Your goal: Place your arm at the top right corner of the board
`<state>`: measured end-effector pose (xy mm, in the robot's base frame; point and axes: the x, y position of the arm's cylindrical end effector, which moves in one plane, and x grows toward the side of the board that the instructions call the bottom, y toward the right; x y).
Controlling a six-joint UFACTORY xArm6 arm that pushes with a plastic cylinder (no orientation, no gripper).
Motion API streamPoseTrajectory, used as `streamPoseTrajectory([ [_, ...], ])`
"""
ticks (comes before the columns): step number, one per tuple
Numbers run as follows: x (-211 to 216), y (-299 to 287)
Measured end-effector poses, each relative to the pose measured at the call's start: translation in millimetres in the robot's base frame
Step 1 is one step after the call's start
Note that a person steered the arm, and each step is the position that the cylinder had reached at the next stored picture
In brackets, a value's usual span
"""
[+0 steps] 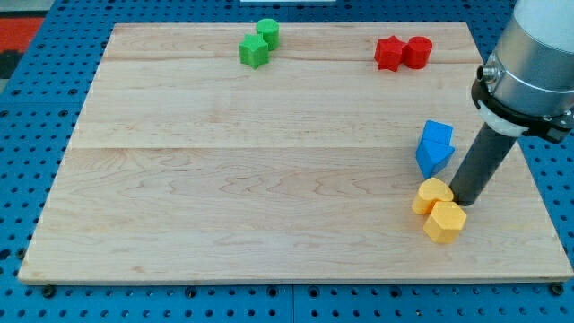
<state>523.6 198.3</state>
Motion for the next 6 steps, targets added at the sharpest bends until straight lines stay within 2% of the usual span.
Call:
streamPoseTrajectory([
  [1, -21.3, 33.3],
  [2, -74.3, 67.8],
  [3, -132.8, 67.2],
  [4, -184.6, 95.2],
  [5, -249.0, 94.2],
  [6, -285.2, 69.8],
])
